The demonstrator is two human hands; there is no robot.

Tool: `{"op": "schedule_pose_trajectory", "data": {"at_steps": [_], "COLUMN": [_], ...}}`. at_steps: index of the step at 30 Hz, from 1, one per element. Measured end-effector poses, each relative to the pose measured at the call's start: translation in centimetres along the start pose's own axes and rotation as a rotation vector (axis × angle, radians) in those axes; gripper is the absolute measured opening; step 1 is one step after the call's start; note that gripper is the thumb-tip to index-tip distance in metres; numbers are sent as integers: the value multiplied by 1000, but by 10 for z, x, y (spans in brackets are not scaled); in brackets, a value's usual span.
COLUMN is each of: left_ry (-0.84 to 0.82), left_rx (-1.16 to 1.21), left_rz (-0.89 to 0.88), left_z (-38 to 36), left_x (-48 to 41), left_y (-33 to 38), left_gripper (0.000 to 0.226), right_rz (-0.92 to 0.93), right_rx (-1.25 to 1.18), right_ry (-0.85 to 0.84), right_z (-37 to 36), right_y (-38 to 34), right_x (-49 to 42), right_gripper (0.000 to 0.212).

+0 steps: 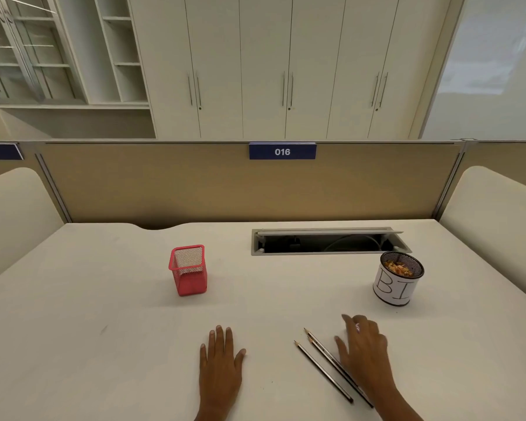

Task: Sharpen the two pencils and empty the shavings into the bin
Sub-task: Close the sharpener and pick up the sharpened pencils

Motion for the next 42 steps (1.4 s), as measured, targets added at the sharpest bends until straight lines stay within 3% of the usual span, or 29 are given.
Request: {"op": "schedule_pose_trajectory", "data": {"at_steps": [3, 7, 10, 14, 16, 18, 22, 24, 25, 28, 30, 32, 35, 38, 42], "left_ry": [33, 71, 55, 60, 86, 123, 105, 78, 62, 70, 135, 186, 213, 212, 185], "left_rx": [1, -1, -2, -21, -16, -17, -23, -11, 0, 25, -8, -28, -38, -30, -18], "left_rz": [-4, -4, -19, -22, -25, -19, -3, -7, -7, 7, 15, 15, 20, 18, 7], "left_z": [-1, 1, 3, 3, 2, 1, -1, 1, 2, 4, 0, -4, -4, -5, -6], "left_x": [0, -1, 1, 3, 2, 3, 3, 3, 3, 1, 0, 0, -1, -2, -3], "left_y": [3, 6, 7, 7, 6, 5, 3, 4, 4, 4, 3, 2, 2, 2, 2], "left_gripper": [58, 58, 59, 67, 71, 69, 64, 65, 63, 57, 57, 57, 57, 57, 56], "right_rz": [49, 15, -6, -35, -71, 4, 42, 94, 117, 157, 194, 135, -23, -172, -209], "right_rx": [-94, -108, -93, -46, -28, -24, 1, -4, -7, -5, -7, -77, -454, -913, -1239], "right_ry": [-31, -237, -194, -229, -352, -223, -224, -255, -273, -279, -328, -210, -349, -181, -7], "right_z": [-11, -24, -28, -15, -16, -10, -24, -29, -33, -33, -26, -23, -16, 1, 18], "right_y": [-14, -26, -30, -38, -41, -48, -46, -45, -41, -39, -38, -31, -34, -46, -64], "right_x": [11, 18, 12, 7, 5, 5, 5, 8, 10, 10, 10, 8, -2, -17, -29], "right_gripper": [38, 55, 56, 26, 13, 27, 69, 78, 71, 17, 16, 22, 19, 23, 30]}}
Point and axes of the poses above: each hand's wrist, its own x-axis away from the middle knuckle, its own z-axis out of the back of the hand, y = z × x, the point moved 1 cm from there along -x, towards the middle knuckle, and after that the axes turned 8 degrees about -x, right-handed, at the moved point
